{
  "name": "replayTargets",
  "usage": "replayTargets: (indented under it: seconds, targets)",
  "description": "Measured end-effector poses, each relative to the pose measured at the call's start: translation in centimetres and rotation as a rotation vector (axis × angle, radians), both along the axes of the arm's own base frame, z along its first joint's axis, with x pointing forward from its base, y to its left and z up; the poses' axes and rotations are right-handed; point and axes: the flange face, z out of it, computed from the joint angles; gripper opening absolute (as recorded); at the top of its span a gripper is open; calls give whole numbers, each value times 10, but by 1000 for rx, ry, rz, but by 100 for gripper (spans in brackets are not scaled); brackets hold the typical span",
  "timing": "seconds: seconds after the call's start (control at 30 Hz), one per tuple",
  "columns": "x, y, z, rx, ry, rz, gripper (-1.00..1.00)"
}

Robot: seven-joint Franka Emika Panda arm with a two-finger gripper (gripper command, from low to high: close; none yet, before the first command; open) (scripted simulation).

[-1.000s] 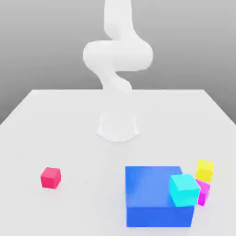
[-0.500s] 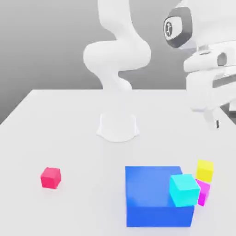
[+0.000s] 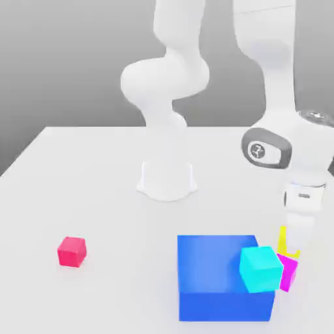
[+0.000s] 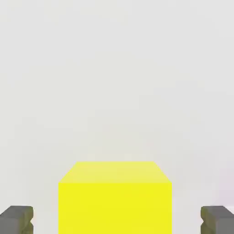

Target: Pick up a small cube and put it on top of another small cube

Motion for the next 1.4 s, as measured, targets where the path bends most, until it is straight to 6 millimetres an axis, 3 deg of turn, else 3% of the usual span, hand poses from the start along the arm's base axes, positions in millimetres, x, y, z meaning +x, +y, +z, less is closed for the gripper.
replayTargets:
  seconds: [0.17,0.4,0.6,0.77,0.93,1.17,1.4]
  targets:
    - [0,0,-2,-1,0,0,-100]
    - [4,1,59,8,-9,-8,-100]
    - [75,-38,104,68,-113,-62,-100]
    - [119,-96,130,51,-181,-5,-100]
    - [143,-180,136,-4,-183,51,-100]
    - [145,-276,139,-57,-151,184,-100]
    - [123,-369,136,-77,-100,308,-100]
